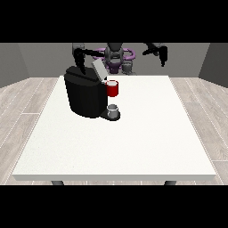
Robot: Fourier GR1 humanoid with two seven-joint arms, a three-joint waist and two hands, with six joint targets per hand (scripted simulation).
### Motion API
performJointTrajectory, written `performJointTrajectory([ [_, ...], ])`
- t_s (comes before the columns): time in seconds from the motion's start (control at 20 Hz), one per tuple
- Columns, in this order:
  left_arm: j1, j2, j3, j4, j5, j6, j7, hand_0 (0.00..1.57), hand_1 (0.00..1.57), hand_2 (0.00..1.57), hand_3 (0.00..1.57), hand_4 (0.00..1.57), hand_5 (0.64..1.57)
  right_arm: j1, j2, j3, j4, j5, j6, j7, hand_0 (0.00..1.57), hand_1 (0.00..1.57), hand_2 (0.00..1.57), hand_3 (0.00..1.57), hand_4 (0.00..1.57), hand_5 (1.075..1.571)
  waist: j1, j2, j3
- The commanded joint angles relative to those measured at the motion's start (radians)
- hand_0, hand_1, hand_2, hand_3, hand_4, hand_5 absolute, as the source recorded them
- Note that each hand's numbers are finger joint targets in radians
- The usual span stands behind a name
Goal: Insert the coffee pod into the coffee machine and close the lid
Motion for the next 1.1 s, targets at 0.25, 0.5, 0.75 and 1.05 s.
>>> performJointTrajectory([
  [0.25,0.067,-0.027,-0.053,-0.161,0.005,0.058,0.058,0.00,0.00,0.00,0.00,0.36,1.571,-0.106,0.033,0.046,0.066,0.038,-0.028,-0.028,0.00,0.00,0.00,0.00,0.00,1.571,-0.005,0.061,-0.0001],
  [0.5,0.097,0.039,0.001,-0.180,0.047,0.046,0.046,0.00,0.00,0.00,0.00,0.31,1.571,-0.080,0.072,0.085,0.050,0.039,-0.002,-0.075,0.00,0.00,0.00,0.00,0.17,1.571,-0.057,0.075,-0.0002],
  [0.75,0.103,0.038,-0.025,-0.202,0.017,0.074,0.061,0.00,0.00,0.00,0.00,0.35,1.571,-0.187,0.021,0.080,0.090,0.062,0.006,-0.034,0.00,0.00,0.00,0.00,0.20,1.571,-0.031,0.113,-0.0003],
  [1.05,0.131,-0.014,-0.074,-0.187,-0.036,0.126,0.026,0.00,0.00,0.00,0.00,0.36,1.571,-0.248,0.025,0.127,0.058,0.098,0.016,-0.022,0.00,0.00,0.00,0.00,0.10,1.571,-0.021,0.117,-0.0004],
])
